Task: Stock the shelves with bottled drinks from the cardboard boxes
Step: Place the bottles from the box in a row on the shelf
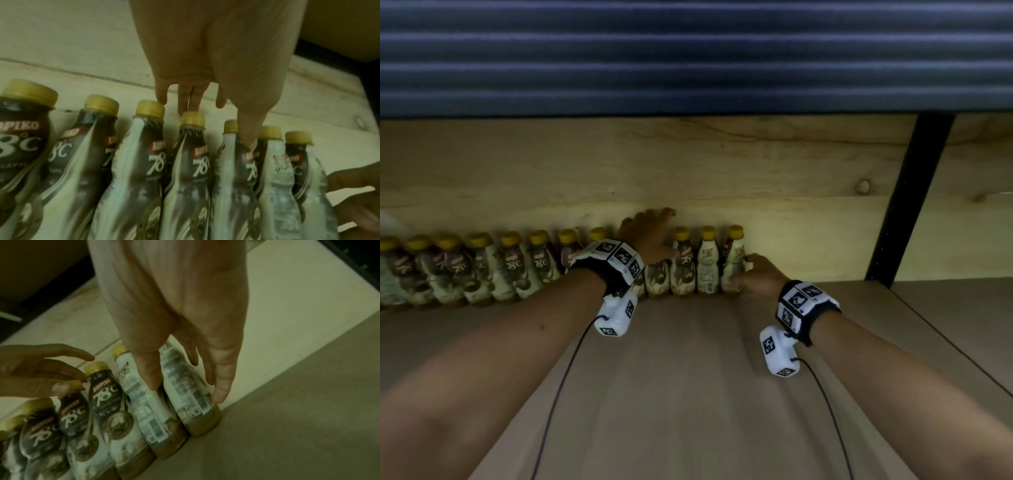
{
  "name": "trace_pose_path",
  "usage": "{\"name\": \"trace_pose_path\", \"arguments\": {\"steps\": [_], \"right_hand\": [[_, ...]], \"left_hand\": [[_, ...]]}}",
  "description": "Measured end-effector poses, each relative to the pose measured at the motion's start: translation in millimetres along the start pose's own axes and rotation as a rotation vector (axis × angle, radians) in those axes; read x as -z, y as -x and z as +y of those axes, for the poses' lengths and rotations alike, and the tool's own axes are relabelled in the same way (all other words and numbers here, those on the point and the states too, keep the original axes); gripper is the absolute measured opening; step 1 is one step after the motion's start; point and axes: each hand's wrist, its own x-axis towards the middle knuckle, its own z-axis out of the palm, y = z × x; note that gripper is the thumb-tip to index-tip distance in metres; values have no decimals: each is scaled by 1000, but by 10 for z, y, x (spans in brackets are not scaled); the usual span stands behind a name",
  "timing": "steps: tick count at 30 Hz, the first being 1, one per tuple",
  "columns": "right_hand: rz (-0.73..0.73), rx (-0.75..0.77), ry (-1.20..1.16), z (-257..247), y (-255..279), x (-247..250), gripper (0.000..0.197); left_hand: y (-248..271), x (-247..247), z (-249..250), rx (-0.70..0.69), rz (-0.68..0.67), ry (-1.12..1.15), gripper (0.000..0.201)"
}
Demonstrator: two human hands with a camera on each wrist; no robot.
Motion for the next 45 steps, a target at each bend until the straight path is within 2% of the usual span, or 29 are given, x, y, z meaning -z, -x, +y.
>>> {"name": "trace_pose_path", "arguments": {"steps": [2, 3, 7, 10, 12, 16, 19, 24, 26, 28, 30, 32, 34, 36, 40, 43, 45], "right_hand": [[49, -2, 37, -54, 122, 73, 81], [74, 0, 53, -70, 171, 94, 78], [106, 3, 30, -299, 518, 43, 40], [64, 62, 57, -657, 878, -190, 28], [45, 100, 20, -923, 1120, -430, 23], [-42, 148, 31, -1377, 1598, -1043, 25], [-100, 164, -15, -1677, 2066, -1586, 23], [-250, 63, -213, -1793, 2887, -2511, 12], [-298, 10, -255, -1734, 3161, -2789, 3], [-258, -22, -304, -1633, 3380, -2979, 8], [-159, -77, -387, -1492, 3545, -3136, 12], [-118, -184, -418, -1302, 3678, -3347, 13], [-144, -314, -397, -1041, 3813, -3631, 13], [-223, -452, -350, -730, 3972, -3926, 12], [-363, -696, -302, -41, 4373, -4341, 13], [-370, -838, -303, 529, 4667, -4572, 19], [-373, -927, -302, 970, 4821, -4754, 14]], "left_hand": [[94, 102, -65, -22, 28, 29, 77], [146, 133, -115, -41, 20, 48, 73], [505, 248, -299, -146, -53, 95, 56], [842, 357, -436, -167, -94, 110, 49], [1089, 404, -577, -192, -120, 141, 37], [1741, 436, -920, -165, -227, 92, 51], [2370, 409, -1232, -184, -287, 127, 52], [3299, 265, -1623, -218, -408, 309, 26], [3572, 180, -1675, -194, -486, 440, 17], [3838, 51, -1710, -174, -533, 546, 17], [4092, -134, -1757, -159, -511, 653, 19], [4351, -346, -1806, -113, -456, 807, 30], [4624, -568, -1835, -65, -401, 921, 44], [4903, -843, -1863, 7, -395, 985, 40], [5580, -1665, -1884, 224, -562, 967, 33], [6203, -2343, -1717, 357, -766, 895, 27], [6635, -2851, -1549, 400, -912, 834, 26]]}}
